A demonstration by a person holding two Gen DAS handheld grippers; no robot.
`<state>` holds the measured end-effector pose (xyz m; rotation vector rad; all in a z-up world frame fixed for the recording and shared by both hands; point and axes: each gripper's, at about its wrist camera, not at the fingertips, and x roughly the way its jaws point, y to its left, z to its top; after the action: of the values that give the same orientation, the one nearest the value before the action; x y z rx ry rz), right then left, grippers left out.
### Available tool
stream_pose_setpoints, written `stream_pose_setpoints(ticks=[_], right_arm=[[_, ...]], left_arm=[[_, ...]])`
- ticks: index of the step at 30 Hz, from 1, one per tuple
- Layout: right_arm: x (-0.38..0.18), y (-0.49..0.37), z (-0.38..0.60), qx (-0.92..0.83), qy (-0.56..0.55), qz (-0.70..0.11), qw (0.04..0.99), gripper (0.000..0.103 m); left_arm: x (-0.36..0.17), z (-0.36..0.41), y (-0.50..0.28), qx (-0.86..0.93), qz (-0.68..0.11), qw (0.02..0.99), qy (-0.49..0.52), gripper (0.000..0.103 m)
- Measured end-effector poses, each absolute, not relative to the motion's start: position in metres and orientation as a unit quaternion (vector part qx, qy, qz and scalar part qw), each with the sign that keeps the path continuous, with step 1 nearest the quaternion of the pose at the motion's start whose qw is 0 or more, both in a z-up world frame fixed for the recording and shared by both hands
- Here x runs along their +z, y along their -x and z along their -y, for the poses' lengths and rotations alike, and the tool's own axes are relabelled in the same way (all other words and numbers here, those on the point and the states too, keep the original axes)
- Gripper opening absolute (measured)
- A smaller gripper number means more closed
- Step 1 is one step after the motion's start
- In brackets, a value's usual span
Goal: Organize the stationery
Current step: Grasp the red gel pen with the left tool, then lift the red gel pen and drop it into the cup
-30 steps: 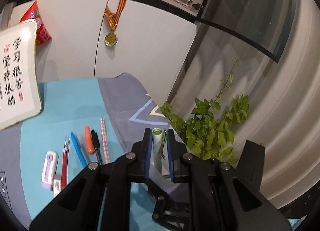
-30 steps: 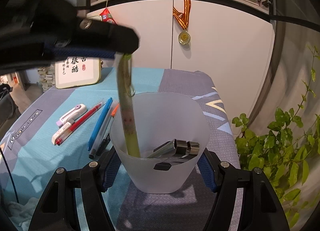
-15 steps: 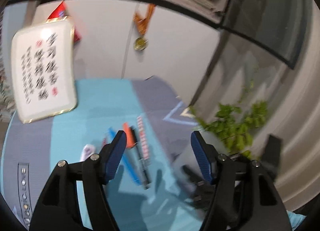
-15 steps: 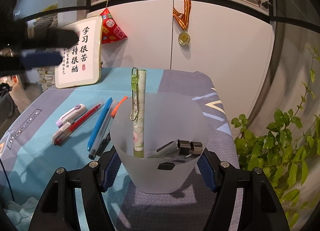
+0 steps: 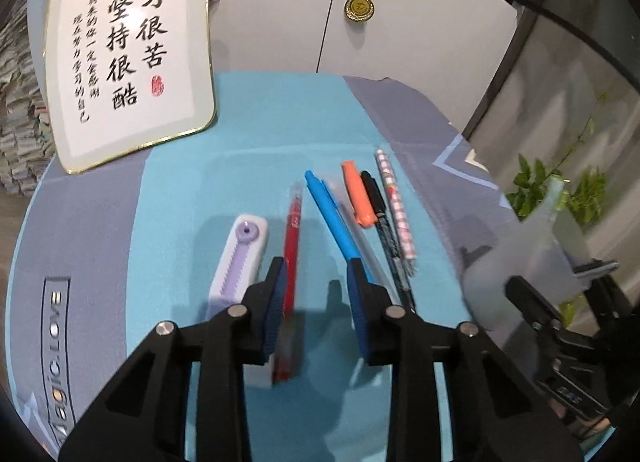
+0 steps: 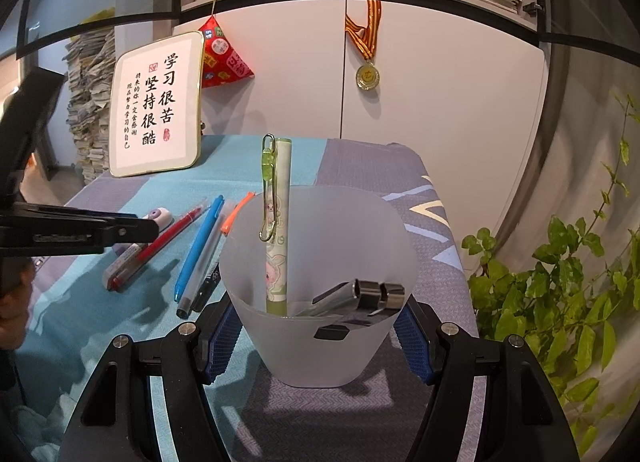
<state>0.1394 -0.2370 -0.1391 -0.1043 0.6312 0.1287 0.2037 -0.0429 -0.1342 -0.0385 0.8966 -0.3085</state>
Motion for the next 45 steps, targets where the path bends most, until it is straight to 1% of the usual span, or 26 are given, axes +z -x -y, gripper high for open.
stream_pose_setpoints(ticks=[8, 10, 11, 14, 17, 21, 24, 25, 26, 27, 29, 35, 37, 39, 45], right_arm=[[-0.139, -0.139, 0.237, 0.064, 0.051, -0.31, 0.947, 0.07], [-0.139, -0.139, 0.237, 0.064, 0.05, -0.311, 0.947, 0.07], [-0.139, -0.139, 0.237, 0.064, 0.05, -0.311, 0.947, 0.07], [-0.14, -0.14, 0.236, 0.064, 0.05, -0.311, 0.947, 0.07], [-0.14, -0.139, 0.236, 0.062, 0.051, -0.31, 0.947, 0.07], [-0.14, -0.139, 0.237, 0.063, 0.051, -0.31, 0.947, 0.07], [-0.14, -0.138, 0.236, 0.062, 0.052, -0.31, 0.947, 0.07], [-0.14, -0.139, 0.237, 0.062, 0.051, -0.31, 0.947, 0.07], [-0.14, -0.138, 0.236, 0.062, 0.052, -0.31, 0.947, 0.07], [-0.14, -0.138, 0.236, 0.062, 0.052, -0.31, 0.947, 0.07], [-0.139, -0.138, 0.237, 0.061, 0.053, -0.309, 0.948, 0.07], [-0.139, -0.138, 0.237, 0.059, 0.055, -0.309, 0.948, 0.07], [-0.139, -0.138, 0.237, 0.06, 0.055, -0.309, 0.948, 0.07], [-0.139, -0.138, 0.237, 0.06, 0.054, -0.309, 0.947, 0.07], [-0.139, -0.138, 0.238, 0.061, 0.053, -0.31, 0.947, 0.07]], left_arm=[[-0.153, 0.047, -0.234, -0.143, -0.465, 0.874, 0.001, 0.026], [-0.156, 0.045, -0.234, -0.137, -0.465, 0.875, 0.0, 0.018], [-0.156, 0.045, -0.234, -0.139, -0.471, 0.871, 0.001, 0.006], [-0.156, 0.036, -0.227, -0.167, -0.492, 0.853, 0.051, 0.007], [-0.152, 0.032, -0.207, -0.179, -0.5, 0.844, 0.072, 0.007], [-0.153, 0.037, -0.167, -0.187, -0.519, 0.832, 0.054, 0.007], [-0.154, 0.04, -0.146, -0.191, -0.516, 0.835, 0.029, 0.008], [-0.152, 0.04, -0.143, -0.189, -0.511, 0.838, 0.02, 0.009], [-0.148, 0.039, -0.139, -0.189, -0.5, 0.845, 0.013, 0.013], [-0.145, 0.039, -0.137, -0.191, -0.49, 0.851, 0.01, 0.02], [-0.139, 0.036, -0.137, -0.196, -0.475, 0.858, 0.022, 0.022], [-0.141, 0.032, -0.168, -0.201, -0.486, 0.847, 0.076, 0.02], [-0.144, 0.033, -0.173, -0.188, -0.487, 0.85, 0.071, 0.019], [-0.143, 0.046, -0.181, -0.183, -0.488, 0.851, 0.062, 0.011], [-0.143, 0.04, -0.181, -0.167, -0.479, 0.861, 0.042, 0.011]])
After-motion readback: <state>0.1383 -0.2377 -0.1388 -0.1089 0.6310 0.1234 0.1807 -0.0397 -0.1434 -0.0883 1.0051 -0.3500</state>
